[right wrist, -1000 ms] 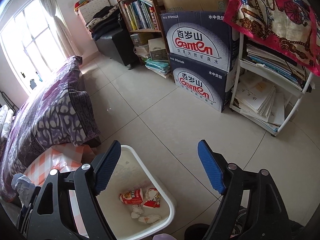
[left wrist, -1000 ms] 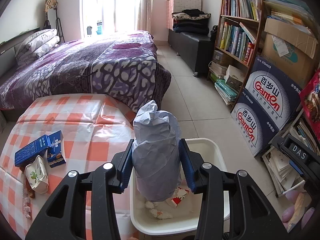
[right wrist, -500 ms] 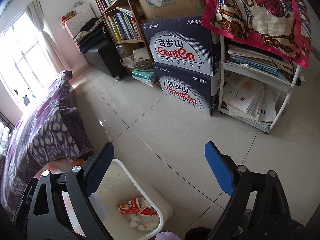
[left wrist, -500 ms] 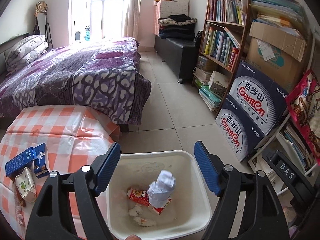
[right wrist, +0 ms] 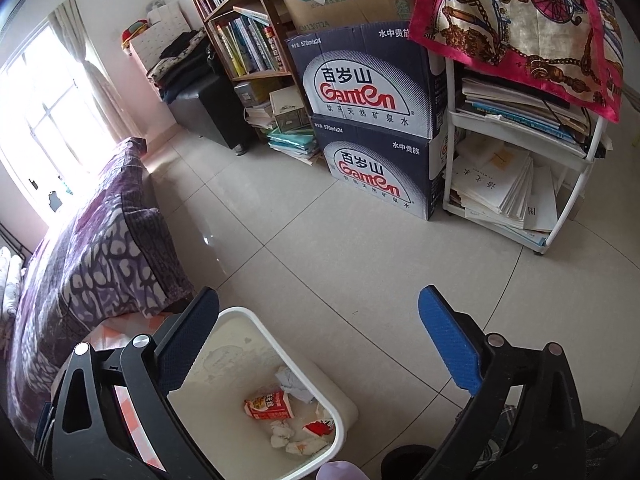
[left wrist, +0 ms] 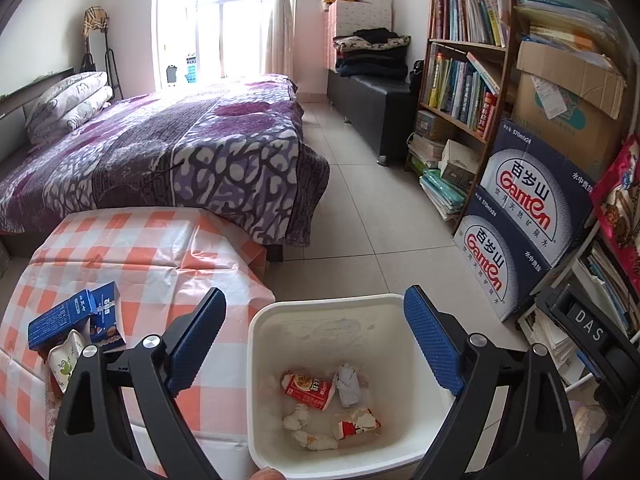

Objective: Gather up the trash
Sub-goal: 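Grasp pink fuzzy strip on the table with left gripper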

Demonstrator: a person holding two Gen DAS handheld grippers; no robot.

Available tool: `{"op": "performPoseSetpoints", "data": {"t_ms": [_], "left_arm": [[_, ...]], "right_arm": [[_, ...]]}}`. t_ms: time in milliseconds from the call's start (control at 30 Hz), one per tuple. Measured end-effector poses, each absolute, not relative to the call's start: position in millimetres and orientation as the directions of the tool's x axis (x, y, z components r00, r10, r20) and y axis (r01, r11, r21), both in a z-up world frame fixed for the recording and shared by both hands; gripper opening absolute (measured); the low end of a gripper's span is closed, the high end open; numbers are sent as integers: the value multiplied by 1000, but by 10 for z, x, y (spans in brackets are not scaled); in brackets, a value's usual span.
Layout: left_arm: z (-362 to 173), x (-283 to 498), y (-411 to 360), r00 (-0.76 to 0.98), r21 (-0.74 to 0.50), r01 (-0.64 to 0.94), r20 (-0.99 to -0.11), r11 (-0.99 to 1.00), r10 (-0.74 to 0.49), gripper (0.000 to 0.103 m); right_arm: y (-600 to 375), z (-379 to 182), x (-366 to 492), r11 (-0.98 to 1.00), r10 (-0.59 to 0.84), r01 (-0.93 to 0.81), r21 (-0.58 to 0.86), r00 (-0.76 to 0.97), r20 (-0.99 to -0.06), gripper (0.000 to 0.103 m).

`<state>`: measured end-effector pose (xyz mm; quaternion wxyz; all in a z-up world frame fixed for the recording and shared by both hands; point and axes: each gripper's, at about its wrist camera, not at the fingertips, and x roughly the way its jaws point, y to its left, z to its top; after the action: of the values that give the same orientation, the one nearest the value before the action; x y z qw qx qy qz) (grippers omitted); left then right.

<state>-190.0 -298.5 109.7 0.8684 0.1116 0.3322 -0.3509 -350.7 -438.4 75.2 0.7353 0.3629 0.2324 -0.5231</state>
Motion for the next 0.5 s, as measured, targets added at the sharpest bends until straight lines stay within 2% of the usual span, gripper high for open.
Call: {"op": "performPoseSetpoints", "data": {"t_ms": [133,500], "left_arm": [[956,-1754,-2721,550,-5,651,-685,759,-477,89],[486,-1082,-1550,556,78,457,-802,886,-216,89]], "right_arm": [[-4248,731,-3283,249,-577,928,277,371,-728,96],[-3704,649,-2500,466,-488,863,196,435,-757,96]]}}
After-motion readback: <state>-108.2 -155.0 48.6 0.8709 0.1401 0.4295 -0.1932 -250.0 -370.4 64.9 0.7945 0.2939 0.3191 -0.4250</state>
